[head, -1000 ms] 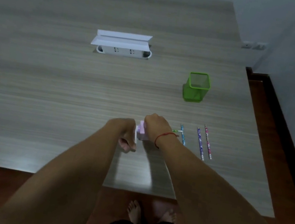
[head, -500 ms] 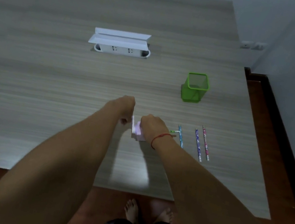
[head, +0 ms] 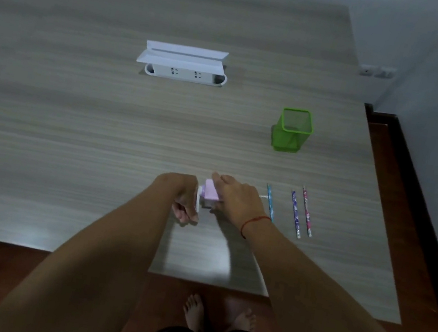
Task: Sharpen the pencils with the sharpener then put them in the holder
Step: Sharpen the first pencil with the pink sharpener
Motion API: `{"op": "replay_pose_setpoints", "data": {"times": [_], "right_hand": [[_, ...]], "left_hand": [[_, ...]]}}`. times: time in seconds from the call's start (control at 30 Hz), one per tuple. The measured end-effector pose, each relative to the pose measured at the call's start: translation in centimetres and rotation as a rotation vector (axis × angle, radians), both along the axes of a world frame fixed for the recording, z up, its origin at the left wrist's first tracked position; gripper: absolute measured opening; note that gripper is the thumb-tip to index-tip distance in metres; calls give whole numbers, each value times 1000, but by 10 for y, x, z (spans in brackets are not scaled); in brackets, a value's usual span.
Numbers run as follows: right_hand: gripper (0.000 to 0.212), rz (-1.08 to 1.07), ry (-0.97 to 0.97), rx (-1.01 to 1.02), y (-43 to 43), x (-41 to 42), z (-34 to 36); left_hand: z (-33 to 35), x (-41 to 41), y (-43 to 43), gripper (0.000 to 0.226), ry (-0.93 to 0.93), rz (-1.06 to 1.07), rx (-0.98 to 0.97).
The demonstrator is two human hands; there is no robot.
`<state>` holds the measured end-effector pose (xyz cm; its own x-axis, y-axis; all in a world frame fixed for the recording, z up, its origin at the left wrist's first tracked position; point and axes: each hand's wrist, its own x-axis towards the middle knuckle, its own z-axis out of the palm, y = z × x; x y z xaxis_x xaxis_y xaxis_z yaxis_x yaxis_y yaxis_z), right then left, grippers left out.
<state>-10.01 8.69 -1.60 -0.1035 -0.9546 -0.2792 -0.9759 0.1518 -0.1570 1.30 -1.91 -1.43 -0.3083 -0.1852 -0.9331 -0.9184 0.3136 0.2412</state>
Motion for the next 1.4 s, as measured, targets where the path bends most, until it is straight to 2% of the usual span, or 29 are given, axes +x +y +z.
{"op": "replay_pose_setpoints", "data": {"times": [0.13, 0.27, 0.37, 0.47, 0.63, 0.73, 0.87, 0.93, 1.0, 1.1, 1.27, 1.33, 1.4], "right_hand": [[78, 2, 12, -62, 7, 5, -7], [68, -10, -14, -166, 16, 12, -13], [72, 14, -12, -222, 19, 12, -15], [79, -20, 24, -183, 19, 13, -16], [67, 25, -31, -137, 17, 14, -11], [67, -6, -23, -144, 13, 15, -13], [77, -30, 63, -143, 14, 20, -20], [70, -55, 83, -130, 11, 22, -26], [61, -12, 84, -111, 7, 26, -32], [65, -13, 115, -77, 2, 26, -43], [58, -22, 175, -80, -9, 25, -33], [59, 33, 134, -77, -11, 24, -34], [58, 45, 223, -111, -5, 24, -35]], "left_hand": [[-1, 3, 7, 25, 64, 39, -38], [-6, 7, 10, 21, 123, 116, -75], [-11, 9, 8, 19, 153, 153, -141], [-15, 10, 8, 20, 165, 201, -176], [-19, 5, 5, 22, 206, 230, -367], [-18, -2, -3, 8, 258, 195, -575], [-16, -9, -8, 21, 334, 151, -739], [-18, -8, -8, 23, 330, 137, -772], [-24, -6, -8, 25, 340, 145, -791], [-28, -3, -9, 26, 348, 128, -798], [-13, -12, -21, 22, 375, 119, -868], [3, -14, -32, 20, 373, 88, -800], [21, -11, -44, 16, 303, 21, -628]]}}
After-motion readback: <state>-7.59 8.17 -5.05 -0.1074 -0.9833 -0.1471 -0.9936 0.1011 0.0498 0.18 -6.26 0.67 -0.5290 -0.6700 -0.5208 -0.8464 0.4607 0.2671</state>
